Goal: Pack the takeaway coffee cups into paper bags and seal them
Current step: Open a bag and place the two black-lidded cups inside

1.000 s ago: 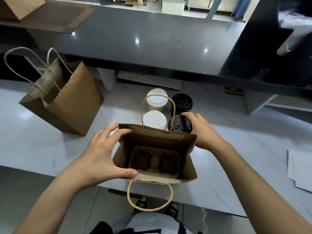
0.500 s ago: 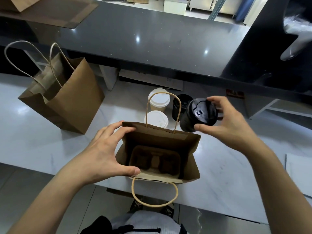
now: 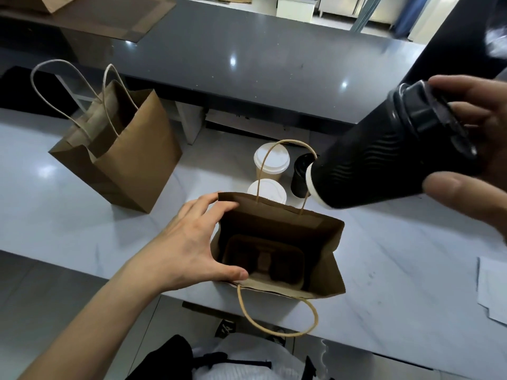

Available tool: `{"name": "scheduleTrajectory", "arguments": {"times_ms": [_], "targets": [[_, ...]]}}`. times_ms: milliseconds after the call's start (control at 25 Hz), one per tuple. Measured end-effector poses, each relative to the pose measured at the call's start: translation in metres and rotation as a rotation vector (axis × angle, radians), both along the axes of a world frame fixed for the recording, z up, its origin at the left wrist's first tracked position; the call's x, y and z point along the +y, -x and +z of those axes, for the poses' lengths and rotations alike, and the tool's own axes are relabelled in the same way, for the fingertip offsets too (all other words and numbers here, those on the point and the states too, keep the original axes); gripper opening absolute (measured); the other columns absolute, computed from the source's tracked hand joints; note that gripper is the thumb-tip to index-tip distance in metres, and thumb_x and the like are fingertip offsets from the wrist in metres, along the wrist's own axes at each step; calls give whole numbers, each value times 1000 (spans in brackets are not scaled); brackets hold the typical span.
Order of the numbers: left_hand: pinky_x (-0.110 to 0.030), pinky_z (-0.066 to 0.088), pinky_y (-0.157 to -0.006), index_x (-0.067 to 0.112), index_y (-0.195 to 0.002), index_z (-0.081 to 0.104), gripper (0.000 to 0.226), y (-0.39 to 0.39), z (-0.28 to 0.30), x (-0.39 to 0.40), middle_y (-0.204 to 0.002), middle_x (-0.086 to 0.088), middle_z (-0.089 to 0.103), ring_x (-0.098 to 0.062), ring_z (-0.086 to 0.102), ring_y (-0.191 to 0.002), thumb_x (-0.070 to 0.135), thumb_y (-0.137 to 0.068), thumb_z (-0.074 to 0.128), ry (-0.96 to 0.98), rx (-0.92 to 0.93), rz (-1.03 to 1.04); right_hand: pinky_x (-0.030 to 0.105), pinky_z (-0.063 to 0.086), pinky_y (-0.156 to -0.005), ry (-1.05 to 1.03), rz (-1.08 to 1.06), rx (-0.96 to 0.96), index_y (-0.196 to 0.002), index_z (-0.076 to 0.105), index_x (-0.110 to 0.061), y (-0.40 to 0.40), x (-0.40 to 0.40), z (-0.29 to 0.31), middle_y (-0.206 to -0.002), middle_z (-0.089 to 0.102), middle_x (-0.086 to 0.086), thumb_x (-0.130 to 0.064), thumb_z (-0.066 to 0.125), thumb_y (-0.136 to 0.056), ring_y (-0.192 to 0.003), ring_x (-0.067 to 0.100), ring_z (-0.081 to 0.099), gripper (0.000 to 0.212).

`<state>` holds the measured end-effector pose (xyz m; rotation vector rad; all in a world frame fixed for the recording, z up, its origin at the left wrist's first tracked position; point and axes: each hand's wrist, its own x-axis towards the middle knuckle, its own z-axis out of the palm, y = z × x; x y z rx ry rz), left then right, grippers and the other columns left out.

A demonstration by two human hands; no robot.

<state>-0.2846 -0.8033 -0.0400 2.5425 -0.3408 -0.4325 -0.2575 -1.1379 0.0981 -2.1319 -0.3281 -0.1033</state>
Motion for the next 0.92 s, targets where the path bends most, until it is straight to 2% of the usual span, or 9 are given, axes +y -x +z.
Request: {"name": "scheduleTrajectory", "arguments": {"times_ms": [80, 200, 320, 440, 560, 640, 800, 920], "targets": [[-34, 28, -119, 46, -153, 21, 117, 0, 1, -1, -156, 22, 12, -3, 11, -146, 76, -56, 80, -9, 12, 0, 31, 49, -106, -91, 63, 98, -146, 50, -27, 2, 8, 7, -119, 69, -15, -77, 86, -44, -108, 7, 67, 119], [-35, 27, -119, 46, -153, 19, 119, -1, 0, -2, -159, 20, 9, -6, 9, -148, 75, -56, 81, -22, 27, -9, 36, 50, -103, -59, 229, 78, -146, 49, -28, 22, 27, -1, -131, 65, 0, -74, 81, -60, -118, 22, 65, 103], [-35, 26, -119, 46, -153, 18, 120, -1, 1, -2, -158, 20, 9, -7, 10, -147, 75, -55, 82, -24, 24, -14, 42, 51, -103, 66, 305, 126, -145, 48, -34, 31, 42, -16, -133, 62, -4, -68, 82, -64, -118, 20, 64, 95], [-33, 27, -118, 45, -153, 19, 120, -1, -1, -1, -157, 20, 11, -8, 13, -145, 75, -54, 82, -16, 13, -20, 28, 51, -95, 285, 337, 178, -141, 42, -51, 31, 55, -33, -132, 54, -22, -54, 86, -66, -119, 4, 57, 87], [-34, 28, -118, 44, -153, 20, 121, -2, -4, 0, -157, 19, 12, -9, 14, -145, 76, -53, 81, -14, 5, -33, 19, 50, -86, 457, 374, 292, -135, 33, -62, 30, 71, -50, -128, 42, -32, -52, 83, -71, -112, -5, 52, 82], [-34, 29, -117, 43, -153, 20, 121, -2, -5, 1, -157, 17, 13, -10, 14, -145, 76, -54, 80, -18, -1, -39, 22, 53, -86, 557, 397, 310, -137, 28, -59, 26, 80, -64, -128, 39, -32, -51, 80, -74, -111, -3, 51, 81], [-35, 29, -118, 45, -152, 19, 120, -2, -6, 3, -157, 17, 12, -10, 14, -145, 78, -53, 78, -16, -2, -44, 28, 53, -91, 631, 426, 330, -141, 25, -51, 17, 96, -94, -133, 41, -22, -48, 77, -77, -113, 7, 53, 83], [-36, 30, -118, 48, -150, 19, 119, -2, -7, 3, -156, 18, 12, -10, 14, -145, 80, -51, 76, -6, -10, -44, 28, 50, -90, 684, 453, 258, -144, 26, -42, 11, 111, -115, -134, 46, -14, -44, 76, -79, -113, 15, 57, 82]]}}
